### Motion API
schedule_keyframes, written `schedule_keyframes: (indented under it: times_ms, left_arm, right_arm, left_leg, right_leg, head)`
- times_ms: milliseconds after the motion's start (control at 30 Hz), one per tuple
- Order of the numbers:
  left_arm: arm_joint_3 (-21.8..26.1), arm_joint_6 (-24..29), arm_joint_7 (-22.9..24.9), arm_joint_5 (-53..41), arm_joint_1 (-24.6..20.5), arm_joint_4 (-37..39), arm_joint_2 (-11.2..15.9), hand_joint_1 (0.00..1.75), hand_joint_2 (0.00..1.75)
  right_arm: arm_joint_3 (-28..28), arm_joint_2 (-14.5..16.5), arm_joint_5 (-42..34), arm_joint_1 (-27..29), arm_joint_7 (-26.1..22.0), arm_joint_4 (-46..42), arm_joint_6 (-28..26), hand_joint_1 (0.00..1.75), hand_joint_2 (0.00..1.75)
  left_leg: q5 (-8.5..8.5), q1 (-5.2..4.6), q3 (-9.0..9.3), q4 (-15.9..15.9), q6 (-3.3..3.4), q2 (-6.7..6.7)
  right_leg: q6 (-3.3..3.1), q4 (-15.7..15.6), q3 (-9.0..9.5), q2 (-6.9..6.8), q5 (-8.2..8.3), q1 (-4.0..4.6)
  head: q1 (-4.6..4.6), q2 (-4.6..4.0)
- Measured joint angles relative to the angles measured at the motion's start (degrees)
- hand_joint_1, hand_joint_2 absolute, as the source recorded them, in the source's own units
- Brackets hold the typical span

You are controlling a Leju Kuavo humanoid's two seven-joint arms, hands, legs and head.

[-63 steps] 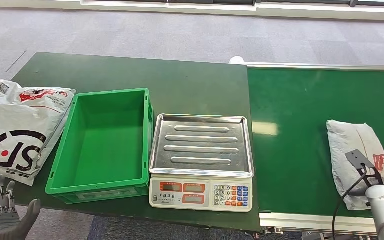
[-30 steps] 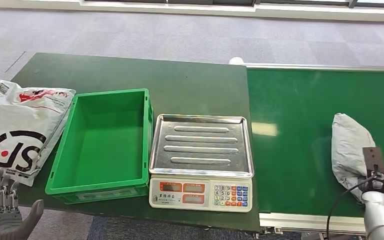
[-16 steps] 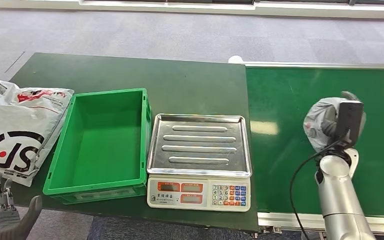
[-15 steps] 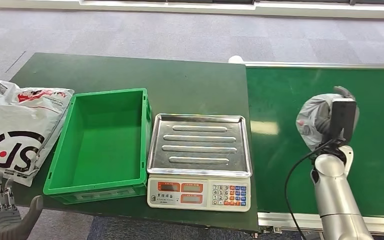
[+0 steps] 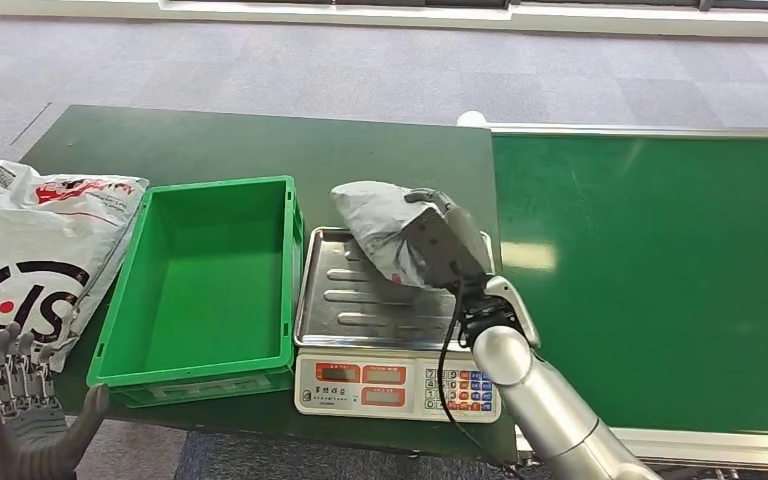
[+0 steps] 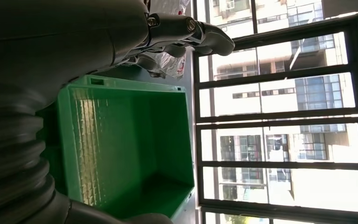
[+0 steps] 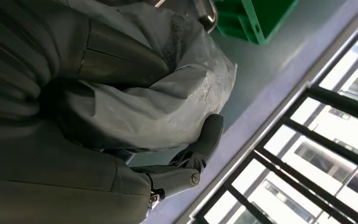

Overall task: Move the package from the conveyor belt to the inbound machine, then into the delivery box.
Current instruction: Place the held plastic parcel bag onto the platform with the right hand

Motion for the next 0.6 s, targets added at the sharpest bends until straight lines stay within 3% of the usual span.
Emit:
schedule_keyframes:
  times_ms: [100,133,233,267,367,500,600]
  left_arm:
    - [-0.32,-0.04,0.4,0.04,0.39,0.0,0.56,0.0,1.75]
    - [-0.35,-0.08,0.52,0.04,0.46,0.0,0.66,0.0,1.75]
    - [-0.36,-0.44,1.3,-0.38,0.52,-0.04,0.77,0.0,1.75]
    - [-0.36,-0.69,1.7,-0.69,0.51,-0.1,0.75,0.0,1.75]
    - [-0.36,-1.61,2.86,-1.8,0.45,-0.47,0.41,0.0,1.75]
    - [-0.36,-2.51,3.57,-3.13,0.16,-0.93,-0.28,0.0,1.75]
    - [-0.36,-2.55,3.61,-3.46,-0.26,-0.94,-0.51,0.0,1.75]
  right_arm:
    - [1.3,1.52,1.1,-0.31,1.19,0.77,1.29,1.75,1.75]
    - [1.5,1.82,1.28,-0.44,1.79,0.99,2.45,1.32,1.31]
    - [1.91,2.98,1.78,-0.87,4.5,2.63,10.74,0.01,1.31]
    - [2.08,3.55,1.97,-0.91,4.97,3.52,14.02,0.0,1.75]
    - [2.83,5.45,0.91,-0.71,3.43,5.96,22.21,0.0,1.75]
    - [4.22,7.88,-7.01,0.05,-3.13,7.53,35.05,0.0,1.75]
    - [5.59,8.97,-10.79,0.63,-5.36,7.66,39.53,0.0,1.75]
  left_leg:
    - [0.0,0.0,-0.01,0.0,0.0,0.0]
    - [0.0,0.0,-0.01,0.0,0.0,0.01]
    - [-0.01,-0.01,0.0,0.0,0.0,0.02]
    - [-0.01,-0.01,0.0,0.0,0.0,0.03]
    - [0.01,-0.01,0.0,0.0,-0.02,0.03]
    - [0.02,0.0,0.0,0.0,-0.07,0.04]
    - [0.01,0.0,-0.01,0.0,-0.09,0.04]
  right_leg:
    - [0.0,0.0,0.0,0.01,0.0,-0.01]
    - [0.0,0.0,0.0,0.03,0.0,-0.01]
    - [-0.03,-0.01,-0.01,0.06,0.02,-0.01]
    - [-0.04,-0.01,-0.01,0.06,0.02,0.0]
    - [-0.05,-0.01,-0.03,0.05,0.03,0.04]
    - [-0.11,-0.01,-0.07,0.09,0.06,0.11]
    - [-0.16,-0.01,-0.08,0.09,0.03,0.14]
  head:
    - [0.0,0.0]
    - [0.0,0.0]
    - [0.01,0.0]
    - [0.01,0.0]
    - [0.01,0.0]
    - [0.01,0.0]
    - [0.01,0.0]
